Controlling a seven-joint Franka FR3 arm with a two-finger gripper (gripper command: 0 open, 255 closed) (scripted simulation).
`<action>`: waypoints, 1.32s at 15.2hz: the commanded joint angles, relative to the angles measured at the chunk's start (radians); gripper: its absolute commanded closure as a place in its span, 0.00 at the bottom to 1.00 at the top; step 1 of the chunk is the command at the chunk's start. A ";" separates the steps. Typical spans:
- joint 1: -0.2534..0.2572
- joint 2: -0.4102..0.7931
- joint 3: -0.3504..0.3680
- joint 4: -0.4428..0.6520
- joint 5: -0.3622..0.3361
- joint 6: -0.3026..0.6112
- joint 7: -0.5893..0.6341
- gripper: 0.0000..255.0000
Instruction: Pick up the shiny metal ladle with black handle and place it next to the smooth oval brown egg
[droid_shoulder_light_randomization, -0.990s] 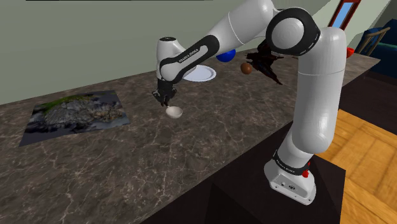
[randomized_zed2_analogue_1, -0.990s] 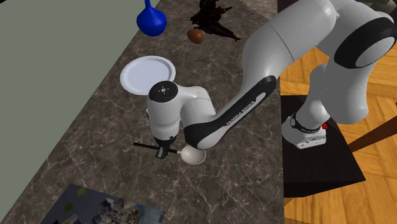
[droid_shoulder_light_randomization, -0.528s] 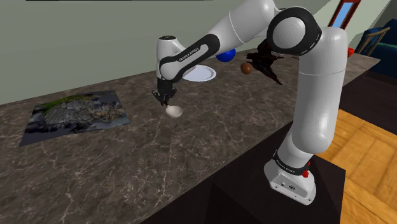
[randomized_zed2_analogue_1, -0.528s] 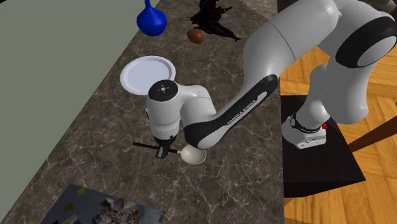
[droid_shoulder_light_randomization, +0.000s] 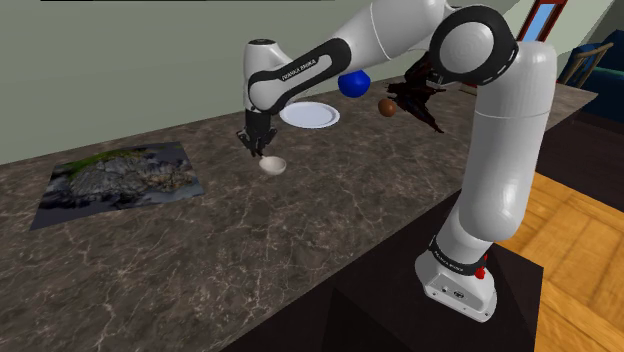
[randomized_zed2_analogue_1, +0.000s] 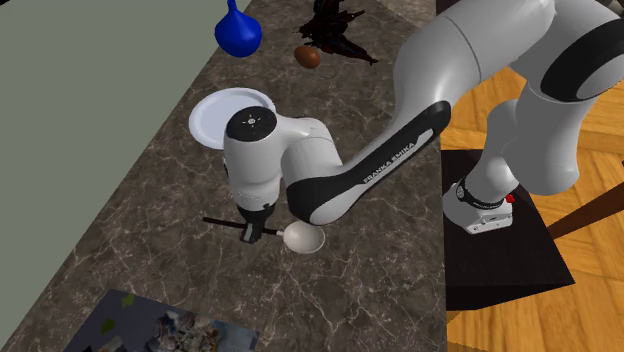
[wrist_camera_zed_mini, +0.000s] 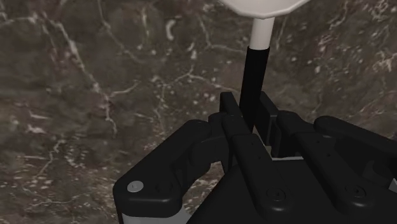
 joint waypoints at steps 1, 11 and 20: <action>-0.002 -0.013 0.001 0.013 0.004 -0.026 -0.003 1.00; -0.004 -0.059 0.004 0.088 0.014 -0.146 -0.007 1.00; -0.019 -0.105 0.000 0.121 0.028 -0.226 -0.031 1.00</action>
